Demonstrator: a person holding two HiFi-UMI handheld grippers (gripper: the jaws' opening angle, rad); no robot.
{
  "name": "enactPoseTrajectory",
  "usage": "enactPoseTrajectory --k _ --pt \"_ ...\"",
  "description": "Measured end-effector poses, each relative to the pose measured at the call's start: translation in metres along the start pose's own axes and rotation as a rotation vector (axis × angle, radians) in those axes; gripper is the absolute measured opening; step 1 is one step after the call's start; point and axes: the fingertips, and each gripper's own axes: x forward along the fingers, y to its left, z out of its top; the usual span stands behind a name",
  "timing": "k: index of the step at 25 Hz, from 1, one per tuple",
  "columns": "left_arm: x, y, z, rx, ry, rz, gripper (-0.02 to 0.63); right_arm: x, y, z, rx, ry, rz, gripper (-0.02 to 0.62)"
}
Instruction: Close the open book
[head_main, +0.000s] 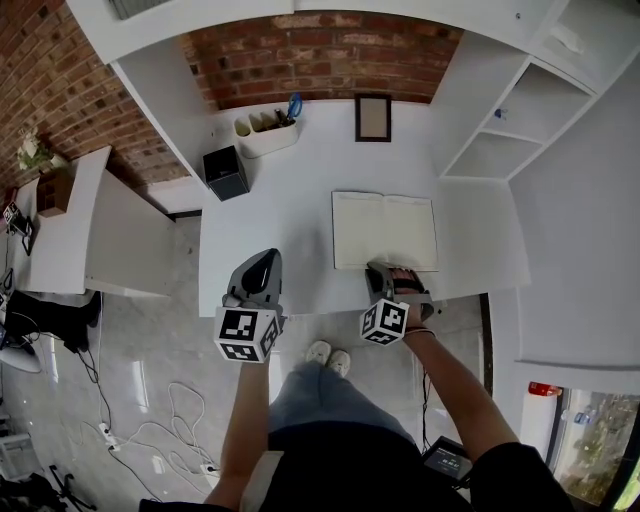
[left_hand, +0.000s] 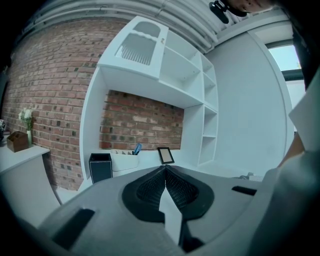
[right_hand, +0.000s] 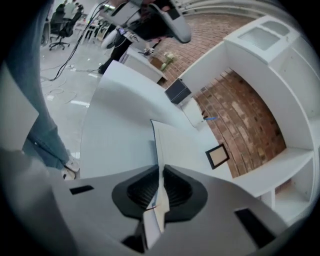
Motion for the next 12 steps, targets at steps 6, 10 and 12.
enactPoseTrajectory --k 6,10,12 --pt "0.010 -0.010 0.003 -0.003 -0.004 -0.034 0.009 -0.021 -0.030 -0.001 0.351 -0.100 -0.050 0.020" --pt "0.021 -0.022 0.005 0.004 -0.004 -0.072 0.009 -0.034 -0.048 -0.016 0.684 -0.173 -0.058 0.018" --pt "0.027 -0.031 0.005 0.008 -0.002 -0.093 0.009 -0.039 -0.052 -0.032 0.889 -0.201 -0.055 0.015"
